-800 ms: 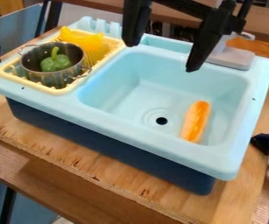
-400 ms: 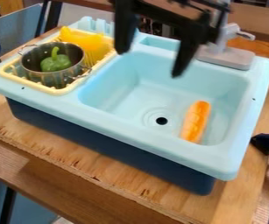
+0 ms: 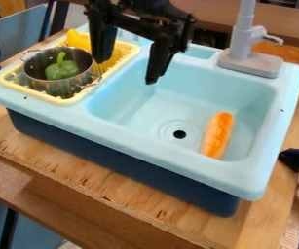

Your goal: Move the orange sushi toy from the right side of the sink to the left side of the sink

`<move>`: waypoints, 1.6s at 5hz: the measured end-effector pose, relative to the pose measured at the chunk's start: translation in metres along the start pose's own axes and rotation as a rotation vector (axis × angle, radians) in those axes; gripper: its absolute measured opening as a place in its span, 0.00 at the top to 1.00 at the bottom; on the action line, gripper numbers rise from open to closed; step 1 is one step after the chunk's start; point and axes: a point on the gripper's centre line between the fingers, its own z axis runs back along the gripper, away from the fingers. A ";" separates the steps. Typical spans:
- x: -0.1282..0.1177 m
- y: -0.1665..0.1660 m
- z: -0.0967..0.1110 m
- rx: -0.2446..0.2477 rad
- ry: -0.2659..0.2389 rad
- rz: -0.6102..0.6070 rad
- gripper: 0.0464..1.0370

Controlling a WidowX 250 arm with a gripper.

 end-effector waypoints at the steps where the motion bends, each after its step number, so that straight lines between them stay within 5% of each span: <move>1: 0.011 -0.013 -0.022 -0.049 0.004 -0.013 0.04; 3: 0.035 -0.053 -0.050 -0.218 0.002 -0.005 0.04; 5: 0.055 -0.077 -0.056 -0.249 0.002 -0.048 0.04; 8: 0.071 -0.082 -0.082 -0.344 0.043 0.059 0.04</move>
